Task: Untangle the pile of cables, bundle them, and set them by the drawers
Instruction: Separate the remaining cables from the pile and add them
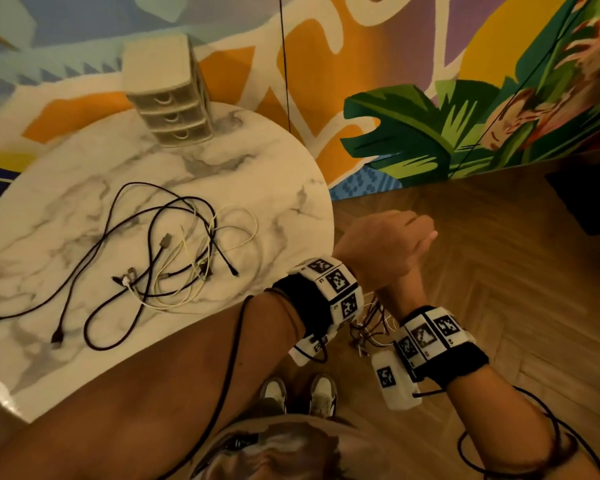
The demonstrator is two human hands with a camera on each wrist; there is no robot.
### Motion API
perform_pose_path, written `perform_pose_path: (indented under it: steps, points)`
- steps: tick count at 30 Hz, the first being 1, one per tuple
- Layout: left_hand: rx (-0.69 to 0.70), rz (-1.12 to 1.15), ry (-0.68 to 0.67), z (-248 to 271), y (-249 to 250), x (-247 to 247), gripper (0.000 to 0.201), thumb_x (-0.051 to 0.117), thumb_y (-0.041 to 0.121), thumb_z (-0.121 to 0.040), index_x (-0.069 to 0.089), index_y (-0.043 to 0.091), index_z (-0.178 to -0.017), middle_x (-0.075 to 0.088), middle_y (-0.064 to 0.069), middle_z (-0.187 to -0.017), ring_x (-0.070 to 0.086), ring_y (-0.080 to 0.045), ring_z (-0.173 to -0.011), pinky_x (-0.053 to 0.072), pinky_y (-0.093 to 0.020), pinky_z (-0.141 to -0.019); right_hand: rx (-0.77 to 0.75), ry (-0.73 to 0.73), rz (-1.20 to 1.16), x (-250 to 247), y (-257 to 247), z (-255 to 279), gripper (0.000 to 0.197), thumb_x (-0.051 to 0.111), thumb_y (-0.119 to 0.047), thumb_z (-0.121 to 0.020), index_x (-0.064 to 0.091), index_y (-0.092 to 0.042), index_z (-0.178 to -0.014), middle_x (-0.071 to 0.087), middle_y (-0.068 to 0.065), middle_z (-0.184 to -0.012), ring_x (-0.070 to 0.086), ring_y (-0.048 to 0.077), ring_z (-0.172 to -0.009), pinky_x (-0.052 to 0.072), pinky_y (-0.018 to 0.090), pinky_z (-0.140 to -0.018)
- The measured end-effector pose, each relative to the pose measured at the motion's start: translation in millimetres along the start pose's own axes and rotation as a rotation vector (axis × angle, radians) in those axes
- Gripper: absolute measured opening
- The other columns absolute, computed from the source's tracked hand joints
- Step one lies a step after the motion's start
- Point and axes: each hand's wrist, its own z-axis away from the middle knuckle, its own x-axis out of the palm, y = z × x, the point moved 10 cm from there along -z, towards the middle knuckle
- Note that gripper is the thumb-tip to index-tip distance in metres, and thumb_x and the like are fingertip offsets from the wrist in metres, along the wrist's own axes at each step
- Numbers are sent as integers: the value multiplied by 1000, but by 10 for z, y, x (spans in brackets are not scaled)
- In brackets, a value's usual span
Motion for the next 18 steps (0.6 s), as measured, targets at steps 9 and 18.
perform_pose_path:
  steps: [9,18]
  points:
    - [29,-37,127,213,-236,-294,17,58,17,-85,61,7,-72,61,-6,-67,55,-19,-58,35,-21,-57,-203,-240,87,393,-361,45,23,58,4,-86,61,7,-109,60,7,-108,42,-5,-73,39,9,-78]
    - [-608,-37,-311,1104,-1682,-403,26,42,32,-96,51,14,-112,53,-6,-113,57,-28,-93,47,-39,-78,51,-620,-265,812,-299,264,55,34,-29,-102,61,2,-65,47,1,-42,39,12,-37,33,22,-44]
